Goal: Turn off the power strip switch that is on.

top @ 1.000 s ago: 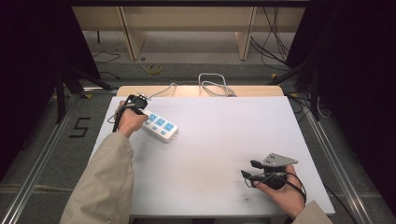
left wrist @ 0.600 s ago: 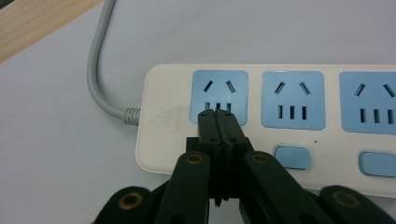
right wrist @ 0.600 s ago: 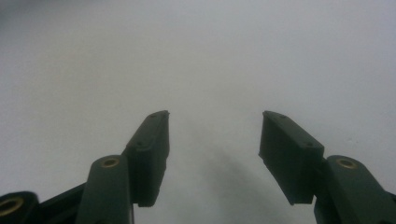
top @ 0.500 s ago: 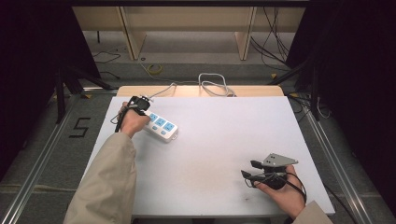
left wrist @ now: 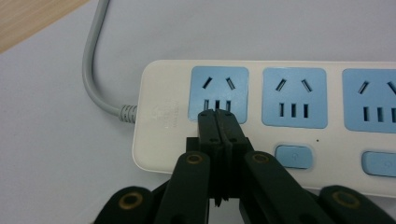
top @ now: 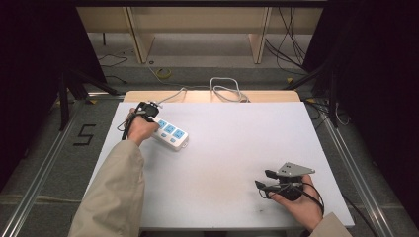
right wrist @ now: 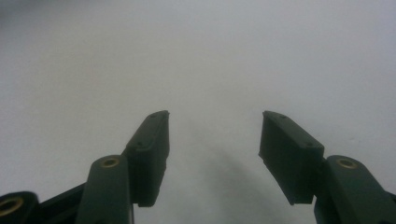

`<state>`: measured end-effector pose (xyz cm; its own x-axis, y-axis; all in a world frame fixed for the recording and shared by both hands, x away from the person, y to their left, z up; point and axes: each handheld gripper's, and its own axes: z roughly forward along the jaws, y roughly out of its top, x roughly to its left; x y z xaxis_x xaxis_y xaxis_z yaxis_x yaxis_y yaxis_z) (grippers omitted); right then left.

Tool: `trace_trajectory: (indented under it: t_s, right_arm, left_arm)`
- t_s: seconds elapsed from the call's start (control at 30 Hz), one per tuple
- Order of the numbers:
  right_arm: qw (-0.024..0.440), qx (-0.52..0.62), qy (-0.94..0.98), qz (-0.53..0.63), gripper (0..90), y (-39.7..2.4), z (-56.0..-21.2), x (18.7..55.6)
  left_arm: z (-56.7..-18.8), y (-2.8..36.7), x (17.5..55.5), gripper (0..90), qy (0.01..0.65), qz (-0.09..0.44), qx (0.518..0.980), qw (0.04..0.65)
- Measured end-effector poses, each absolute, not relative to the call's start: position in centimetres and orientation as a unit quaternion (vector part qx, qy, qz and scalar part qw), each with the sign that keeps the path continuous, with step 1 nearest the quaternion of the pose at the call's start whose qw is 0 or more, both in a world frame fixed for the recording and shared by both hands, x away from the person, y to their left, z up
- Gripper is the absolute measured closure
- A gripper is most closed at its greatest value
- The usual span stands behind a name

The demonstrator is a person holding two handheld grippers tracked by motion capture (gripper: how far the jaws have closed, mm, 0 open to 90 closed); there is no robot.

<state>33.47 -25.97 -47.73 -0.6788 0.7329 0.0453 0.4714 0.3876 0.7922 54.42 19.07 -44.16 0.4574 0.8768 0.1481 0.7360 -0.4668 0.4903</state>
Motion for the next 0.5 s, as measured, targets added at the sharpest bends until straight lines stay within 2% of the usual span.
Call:
trace_trajectory:
  t_s: [0.5]
  right_arm:
    - [0.156,0.367,0.819,0.412,43.3,-25.93,-47.75,33.47]
  left_arm:
    - [-44.32,18.96,54.52,89.8,0.481,0.194,0.837,0.175]
